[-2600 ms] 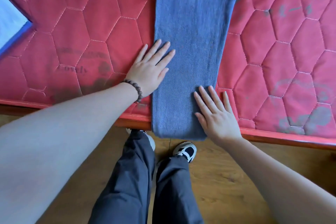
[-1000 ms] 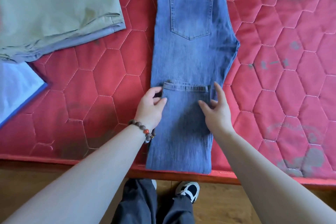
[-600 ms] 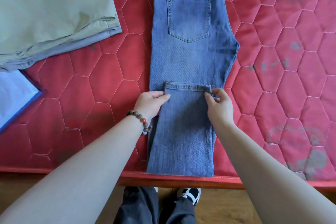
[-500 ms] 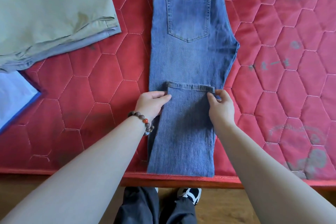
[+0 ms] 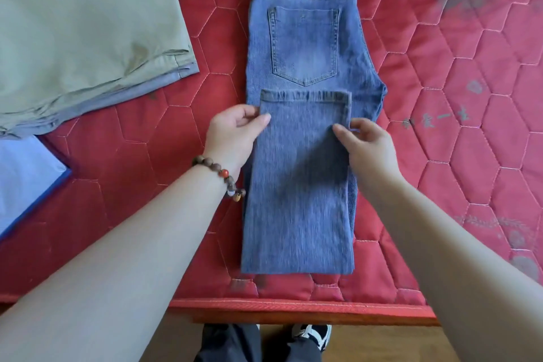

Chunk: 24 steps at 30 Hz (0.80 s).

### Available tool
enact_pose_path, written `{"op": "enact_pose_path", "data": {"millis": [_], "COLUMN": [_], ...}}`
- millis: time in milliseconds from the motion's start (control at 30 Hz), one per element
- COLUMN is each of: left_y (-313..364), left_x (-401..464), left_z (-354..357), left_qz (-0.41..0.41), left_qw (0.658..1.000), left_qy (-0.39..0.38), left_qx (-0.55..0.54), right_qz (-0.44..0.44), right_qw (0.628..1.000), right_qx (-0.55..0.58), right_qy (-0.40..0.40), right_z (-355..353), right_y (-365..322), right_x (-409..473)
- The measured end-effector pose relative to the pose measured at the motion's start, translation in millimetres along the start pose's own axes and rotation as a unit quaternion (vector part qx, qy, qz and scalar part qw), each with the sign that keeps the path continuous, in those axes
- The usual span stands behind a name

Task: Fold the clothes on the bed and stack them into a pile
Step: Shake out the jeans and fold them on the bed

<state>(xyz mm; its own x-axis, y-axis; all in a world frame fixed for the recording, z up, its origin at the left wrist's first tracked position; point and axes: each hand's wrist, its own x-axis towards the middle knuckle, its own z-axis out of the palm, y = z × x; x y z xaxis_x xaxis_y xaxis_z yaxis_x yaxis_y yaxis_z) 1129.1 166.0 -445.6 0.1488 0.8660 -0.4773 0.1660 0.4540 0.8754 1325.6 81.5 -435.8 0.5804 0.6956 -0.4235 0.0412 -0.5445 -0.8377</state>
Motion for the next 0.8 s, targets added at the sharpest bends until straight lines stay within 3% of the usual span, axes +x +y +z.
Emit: {"op": "enact_pose_path", "data": {"millis": [133,233,367,467,733,800], "left_y": [4,-5,-18,-25,-57,-69], "left_x": [26,15,4,-4,-48,-61], "left_z": [7,5,-5,-16,-45,-51], "left_qz": [-0.156,-0.244,-0.314,-0.362,-0.432,-0.446], "left_qw": [0.988,0.968,0.944,0.92,0.875,0.868], "left_qy": [-0.011,-0.047,-0.061,-0.1,-0.208,-0.207], "left_qx": [0.003,-0.031,-0.076,-0.108,-0.062,-0.065], "right_qz": [0.138,0.173,0.191,0.264,0.388,0.385], "right_qw": [0.989,0.982,0.977,0.957,0.874,0.873], "right_qx": [-0.029,0.01,-0.003,0.004,-0.033,-0.029], "right_qy": [-0.05,-0.076,-0.1,-0.119,-0.292,-0.299], "right_z": [8,3,0,-5,-48,-56], "right_y": [9,16,14,14,54,67], "right_x": [31,35,33,27,-29,-48]}}
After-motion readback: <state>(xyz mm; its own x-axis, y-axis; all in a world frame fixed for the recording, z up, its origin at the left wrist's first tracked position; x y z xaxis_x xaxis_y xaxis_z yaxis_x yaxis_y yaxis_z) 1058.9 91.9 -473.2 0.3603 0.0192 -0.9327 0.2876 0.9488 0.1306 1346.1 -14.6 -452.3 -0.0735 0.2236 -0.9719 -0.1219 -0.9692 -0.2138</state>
